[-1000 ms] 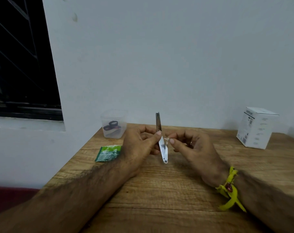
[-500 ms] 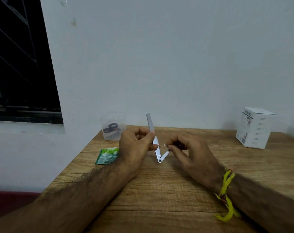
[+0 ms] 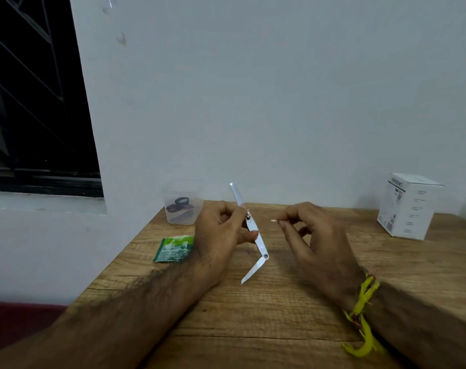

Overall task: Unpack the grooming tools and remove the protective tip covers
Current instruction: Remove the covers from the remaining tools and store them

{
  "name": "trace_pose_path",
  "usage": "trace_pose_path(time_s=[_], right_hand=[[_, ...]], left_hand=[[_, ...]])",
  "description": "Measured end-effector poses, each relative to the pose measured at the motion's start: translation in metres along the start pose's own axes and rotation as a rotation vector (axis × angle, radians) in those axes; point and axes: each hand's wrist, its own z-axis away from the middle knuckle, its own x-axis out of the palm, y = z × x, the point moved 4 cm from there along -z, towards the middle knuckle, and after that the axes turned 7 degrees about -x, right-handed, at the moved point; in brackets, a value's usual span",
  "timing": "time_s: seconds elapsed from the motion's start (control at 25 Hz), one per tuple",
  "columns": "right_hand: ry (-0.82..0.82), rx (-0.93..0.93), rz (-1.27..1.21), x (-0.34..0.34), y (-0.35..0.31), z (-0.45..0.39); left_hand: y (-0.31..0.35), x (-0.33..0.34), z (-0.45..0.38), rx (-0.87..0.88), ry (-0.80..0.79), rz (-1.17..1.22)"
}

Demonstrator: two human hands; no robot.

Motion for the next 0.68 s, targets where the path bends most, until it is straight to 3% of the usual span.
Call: trace_pose_path(time_s=[0.12, 0.32, 0.68], right_hand=[[-0.015, -0.096, 0.017, 0.006, -0.008, -0.001], [0.054, -0.154, 0.034, 0.008, -0.011, -0.003], [-0.165, -0.199, 0.165, 0.017, -0.01, 0.0]], left_hand=[[0.004, 0.008, 0.008, 0.09, -0.107, -0.095], [0.009, 0.01, 0.011, 0.122, -0.114, -0.071], [0.006, 0.011, 0.013, 0.068, -0.173, -0.083]])
